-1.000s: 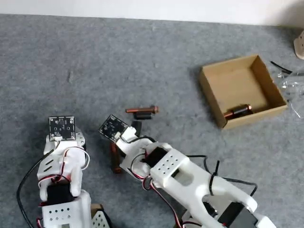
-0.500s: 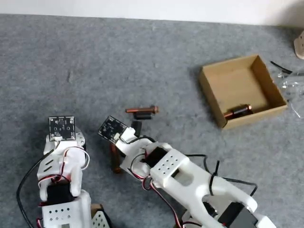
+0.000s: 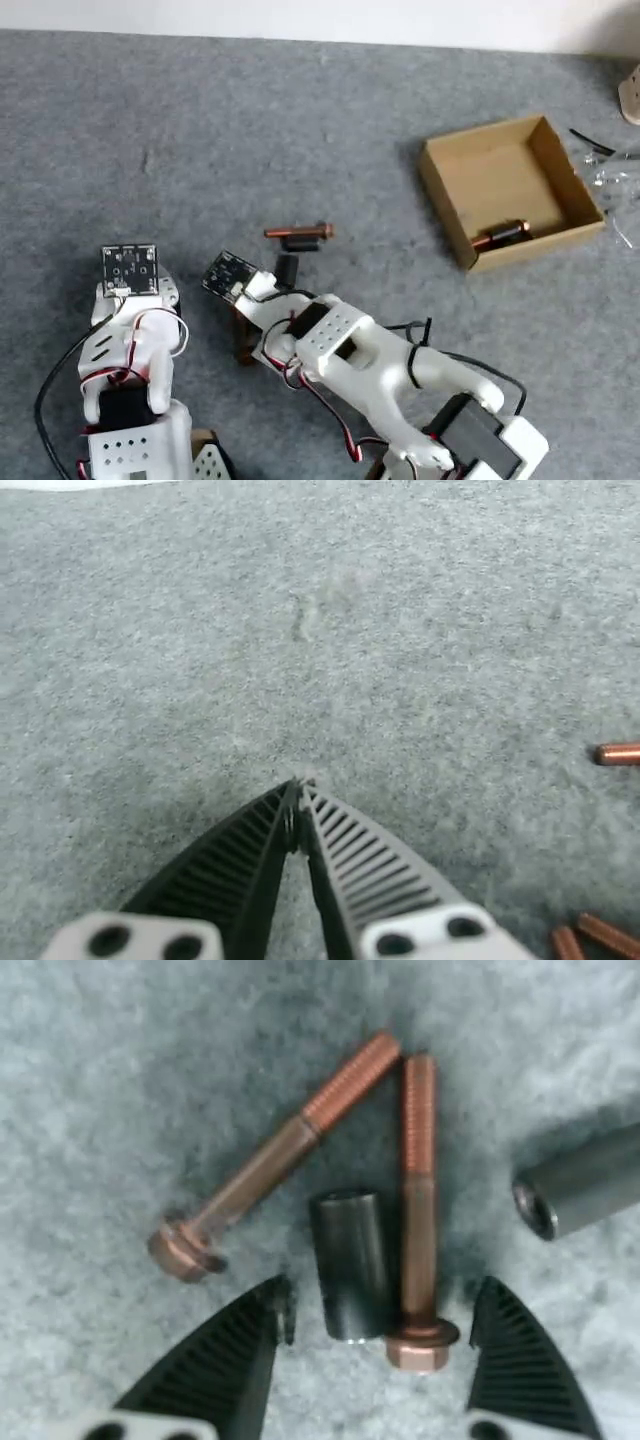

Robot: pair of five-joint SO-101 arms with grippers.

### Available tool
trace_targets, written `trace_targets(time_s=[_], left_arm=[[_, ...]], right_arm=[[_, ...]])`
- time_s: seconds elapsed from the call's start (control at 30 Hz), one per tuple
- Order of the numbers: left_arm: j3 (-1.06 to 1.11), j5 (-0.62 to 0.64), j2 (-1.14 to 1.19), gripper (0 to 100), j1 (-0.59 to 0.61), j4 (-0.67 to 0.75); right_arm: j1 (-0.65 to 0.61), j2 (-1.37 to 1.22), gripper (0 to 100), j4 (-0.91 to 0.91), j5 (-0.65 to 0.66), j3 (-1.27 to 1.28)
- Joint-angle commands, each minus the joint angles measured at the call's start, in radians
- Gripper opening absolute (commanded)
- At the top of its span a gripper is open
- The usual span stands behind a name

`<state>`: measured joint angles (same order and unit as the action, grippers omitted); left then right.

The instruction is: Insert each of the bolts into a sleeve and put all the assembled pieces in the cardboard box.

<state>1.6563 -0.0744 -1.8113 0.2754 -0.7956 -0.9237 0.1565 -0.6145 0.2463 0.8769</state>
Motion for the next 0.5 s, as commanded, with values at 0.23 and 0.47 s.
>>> trace_targets(time_s=[0.23,0.47], left_arm=[[-0.031,0.009,-0.012,1,0.013,0.025],[-0.031,0.008,-0.012,1,0.013,0.025]], right_arm=[[-0.001,-0.005,25.6,0.093,0.014,-0.036],[0.015,-0.005,25.5,0.097,0.014,-0.033]])
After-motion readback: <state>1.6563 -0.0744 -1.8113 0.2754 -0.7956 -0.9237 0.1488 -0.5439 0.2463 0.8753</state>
